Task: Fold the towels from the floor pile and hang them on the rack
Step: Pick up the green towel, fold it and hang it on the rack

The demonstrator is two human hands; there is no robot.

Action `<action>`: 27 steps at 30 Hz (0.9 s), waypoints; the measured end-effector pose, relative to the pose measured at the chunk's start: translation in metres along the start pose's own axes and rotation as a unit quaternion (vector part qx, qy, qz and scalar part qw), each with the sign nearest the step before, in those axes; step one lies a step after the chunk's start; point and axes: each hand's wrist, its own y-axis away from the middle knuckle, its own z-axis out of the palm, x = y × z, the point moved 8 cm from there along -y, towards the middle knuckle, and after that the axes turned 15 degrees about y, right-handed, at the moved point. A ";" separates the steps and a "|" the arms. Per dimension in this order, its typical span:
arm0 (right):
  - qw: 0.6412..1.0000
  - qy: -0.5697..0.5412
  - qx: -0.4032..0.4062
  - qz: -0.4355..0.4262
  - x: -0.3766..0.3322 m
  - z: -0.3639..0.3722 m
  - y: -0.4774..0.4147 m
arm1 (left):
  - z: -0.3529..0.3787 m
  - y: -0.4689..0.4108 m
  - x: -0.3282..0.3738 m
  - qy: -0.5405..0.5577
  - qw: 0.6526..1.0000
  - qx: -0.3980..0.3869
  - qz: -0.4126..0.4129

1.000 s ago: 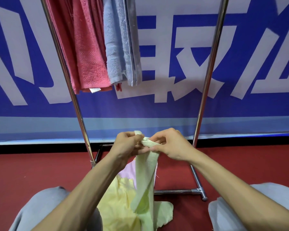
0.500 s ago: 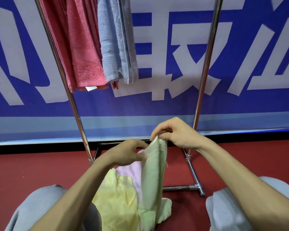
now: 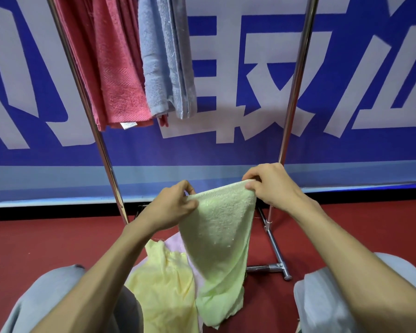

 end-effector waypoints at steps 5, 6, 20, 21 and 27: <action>0.995 0.085 -0.034 0.025 0.001 0.010 0.001 | -0.024 0.001 0.003 0.063 0.996 0.067 0.003; 0.995 0.083 -0.037 0.029 0.000 0.005 0.000 | -0.032 0.001 0.002 0.108 0.991 0.084 -0.007; 0.988 0.005 0.149 -0.026 -0.070 -0.187 -0.034 | -0.165 -0.008 0.115 0.320 0.927 0.187 0.058; 0.985 0.018 0.169 -0.030 -0.076 -0.203 -0.034 | -0.175 -0.009 0.127 0.316 0.927 0.194 0.064; 0.959 -0.077 0.273 -0.011 -0.095 -0.292 -0.038 | -0.241 -0.015 0.193 0.256 0.913 0.282 0.150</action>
